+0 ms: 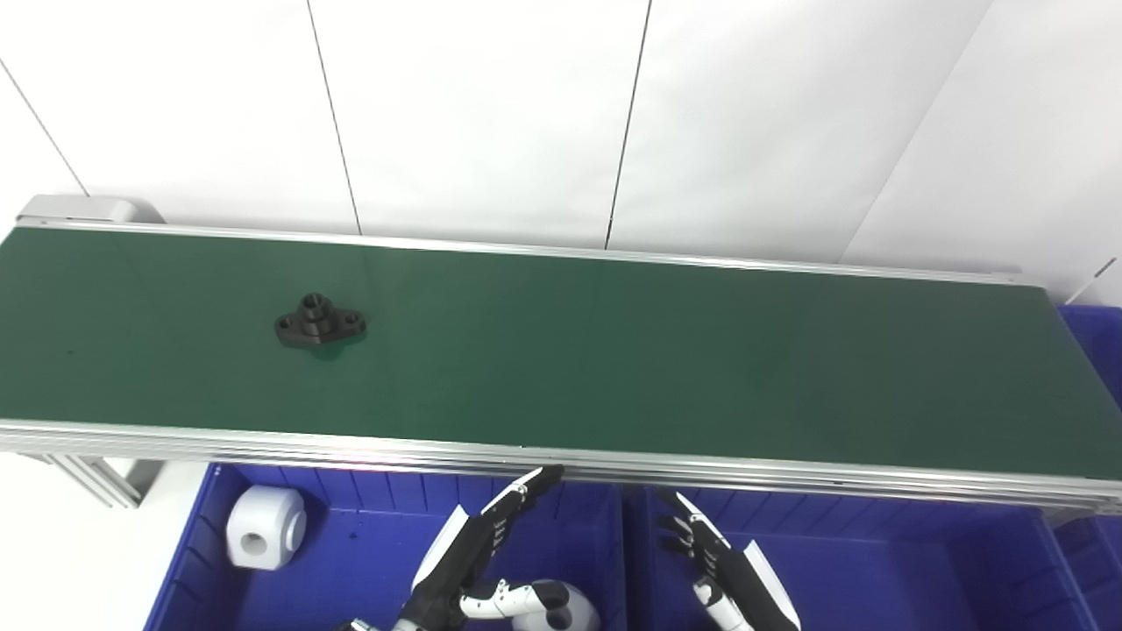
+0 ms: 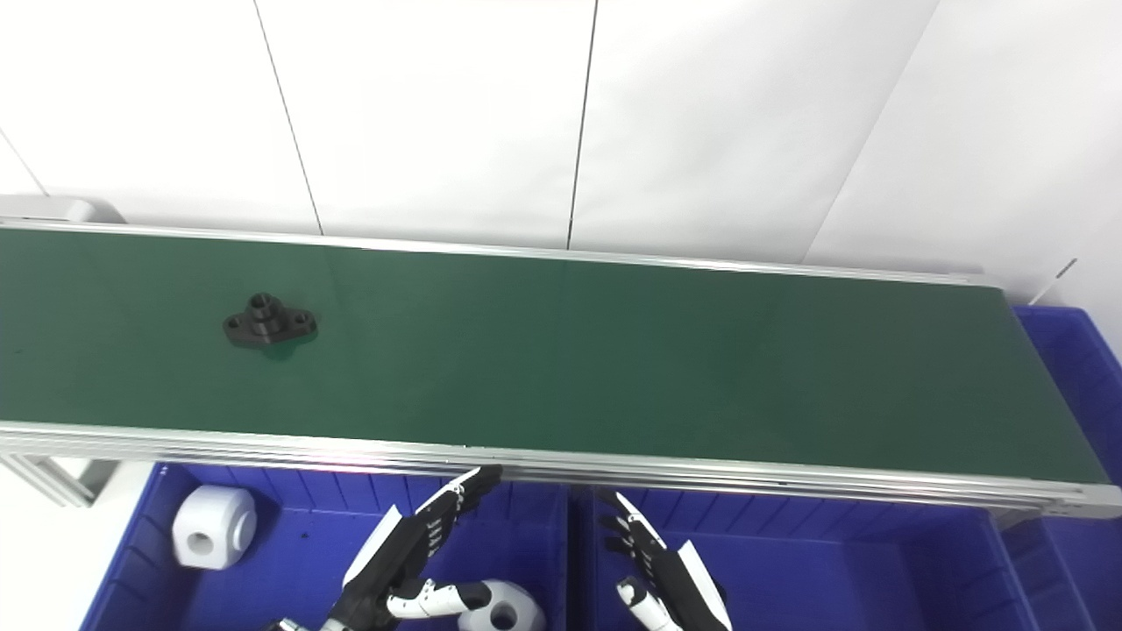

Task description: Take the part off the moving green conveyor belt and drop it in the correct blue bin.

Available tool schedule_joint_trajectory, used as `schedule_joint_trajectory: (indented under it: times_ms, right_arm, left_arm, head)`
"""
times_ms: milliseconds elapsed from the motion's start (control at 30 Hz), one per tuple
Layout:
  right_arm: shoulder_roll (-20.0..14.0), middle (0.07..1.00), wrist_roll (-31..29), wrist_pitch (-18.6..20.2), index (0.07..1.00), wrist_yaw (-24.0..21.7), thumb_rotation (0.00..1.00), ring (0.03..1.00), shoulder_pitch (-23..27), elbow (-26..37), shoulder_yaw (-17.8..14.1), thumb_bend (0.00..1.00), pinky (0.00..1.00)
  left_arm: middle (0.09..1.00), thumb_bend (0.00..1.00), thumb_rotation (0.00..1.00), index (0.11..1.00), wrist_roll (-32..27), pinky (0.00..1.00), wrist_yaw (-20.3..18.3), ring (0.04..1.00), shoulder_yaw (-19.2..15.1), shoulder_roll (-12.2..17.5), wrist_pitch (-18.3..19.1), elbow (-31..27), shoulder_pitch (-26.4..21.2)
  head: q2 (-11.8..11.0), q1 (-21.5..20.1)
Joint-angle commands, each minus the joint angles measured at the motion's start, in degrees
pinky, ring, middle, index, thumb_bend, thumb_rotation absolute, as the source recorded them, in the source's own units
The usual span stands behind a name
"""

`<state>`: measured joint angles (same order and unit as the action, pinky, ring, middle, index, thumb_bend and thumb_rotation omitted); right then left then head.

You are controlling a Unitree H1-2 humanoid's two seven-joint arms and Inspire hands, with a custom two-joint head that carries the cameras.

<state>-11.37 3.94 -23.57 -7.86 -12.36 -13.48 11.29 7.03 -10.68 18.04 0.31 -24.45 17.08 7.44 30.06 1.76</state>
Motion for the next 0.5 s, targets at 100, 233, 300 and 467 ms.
schedule_joint_trajectory:
  times_ms: [100, 233, 300, 467]
  right_arm:
    - [-0.4, 0.971, -1.0, -3.4, 0.944, 0.5, 1.0, 0.908, 0.9, 0.8, -0.2, 0.92, 0.84]
    - [-0.4, 0.971, -1.3, -3.4, 0.944, 0.4, 1.0, 0.905, 0.9, 0.8, -0.2, 0.93, 0.84]
    - [-0.5, 0.968, -1.4, -3.4, 0.942, 0.4, 1.0, 0.903, 0.9, 0.7, -0.3, 0.92, 0.83]
    - [-0.6, 0.967, -1.4, -3.4, 0.943, 0.3, 1.0, 0.896, 1.1, 0.3, -0.3, 0.92, 0.83]
  left_arm:
    - [0.916, 0.92, 0.57, 0.891, 0.3, 0.93, 1.0, 0.932, 0.5, -0.9, -2.4, -0.6, -1.1]
    - [0.917, 0.92, 0.58, 0.893, 0.1, 0.94, 1.2, 0.934, 0.7, -1.0, -2.4, -0.4, -1.1]
    - [0.917, 0.92, 0.58, 0.894, 0.1, 0.95, 1.4, 0.935, 0.8, -1.0, -2.4, -0.3, -1.2]
    - [0.918, 0.93, 0.58, 0.894, 0.1, 0.95, 1.7, 0.939, 1.0, -1.1, -2.5, 0.1, -1.3]
  head:
    - [0.0, 0.0]
    - [-0.1, 0.1]
    - [-0.2, 0.2]
    - [-1.1, 0.8]
